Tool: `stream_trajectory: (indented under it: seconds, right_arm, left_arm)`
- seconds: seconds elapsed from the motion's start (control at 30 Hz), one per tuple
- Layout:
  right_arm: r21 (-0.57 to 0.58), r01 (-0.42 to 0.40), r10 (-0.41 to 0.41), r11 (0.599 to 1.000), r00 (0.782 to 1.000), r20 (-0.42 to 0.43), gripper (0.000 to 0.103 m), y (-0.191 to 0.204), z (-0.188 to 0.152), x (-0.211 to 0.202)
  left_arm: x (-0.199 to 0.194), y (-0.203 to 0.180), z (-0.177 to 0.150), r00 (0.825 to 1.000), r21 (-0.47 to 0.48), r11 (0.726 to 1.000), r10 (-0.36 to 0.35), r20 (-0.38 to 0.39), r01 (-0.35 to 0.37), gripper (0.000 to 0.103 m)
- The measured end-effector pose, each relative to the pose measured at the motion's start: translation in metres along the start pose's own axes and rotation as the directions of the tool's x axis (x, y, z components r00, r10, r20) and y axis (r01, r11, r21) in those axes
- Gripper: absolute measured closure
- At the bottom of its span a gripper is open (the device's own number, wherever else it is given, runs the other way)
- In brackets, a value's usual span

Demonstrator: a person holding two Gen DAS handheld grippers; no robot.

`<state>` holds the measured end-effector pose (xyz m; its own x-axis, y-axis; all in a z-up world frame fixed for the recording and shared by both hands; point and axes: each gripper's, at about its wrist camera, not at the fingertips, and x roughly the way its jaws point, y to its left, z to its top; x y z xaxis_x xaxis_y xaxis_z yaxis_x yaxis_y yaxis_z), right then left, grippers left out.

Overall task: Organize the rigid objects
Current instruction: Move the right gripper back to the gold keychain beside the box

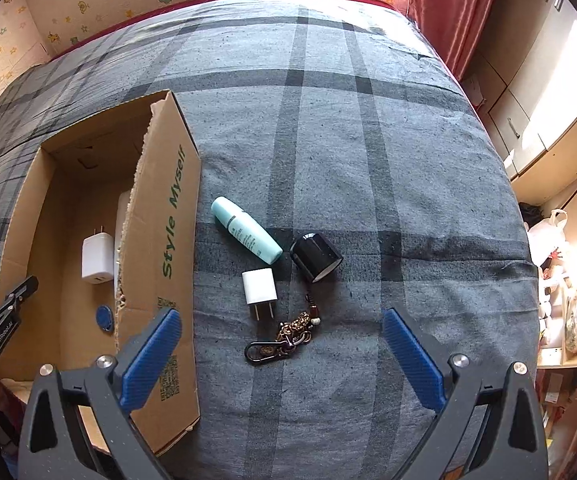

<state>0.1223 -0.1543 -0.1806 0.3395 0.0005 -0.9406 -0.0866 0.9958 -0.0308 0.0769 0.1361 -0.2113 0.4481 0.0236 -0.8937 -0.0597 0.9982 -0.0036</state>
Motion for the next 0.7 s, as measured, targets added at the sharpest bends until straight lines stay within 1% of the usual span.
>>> stream_trajectory:
  seconds: [0.13, 0.43, 0.7]
  right_arm:
    - [0.016, -0.007, 0.008, 1.0, 1.0, -0.028, 0.0, -0.003, -0.005, 0.021]
    - [0.089, -0.007, 0.015, 0.996, 0.995, -0.099, 0.0, -0.015, -0.021, 0.072]
    - [0.099, -0.001, 0.015, 0.995, 0.99, -0.14, 0.0, -0.018, -0.033, 0.106]
  left_arm:
    - [0.0, 0.0, 0.0, 1.0, -0.002, 1.0, -0.001, 0.0, 0.001, 0.088]
    - [0.0, 0.0, 0.0, 1.0, -0.004, 1.0, -0.002, 0.0, 0.002, 0.088]
    - [0.0, 0.0, 0.0, 1.0, -0.003, 1.0, -0.001, 0.0, 0.001, 0.088]
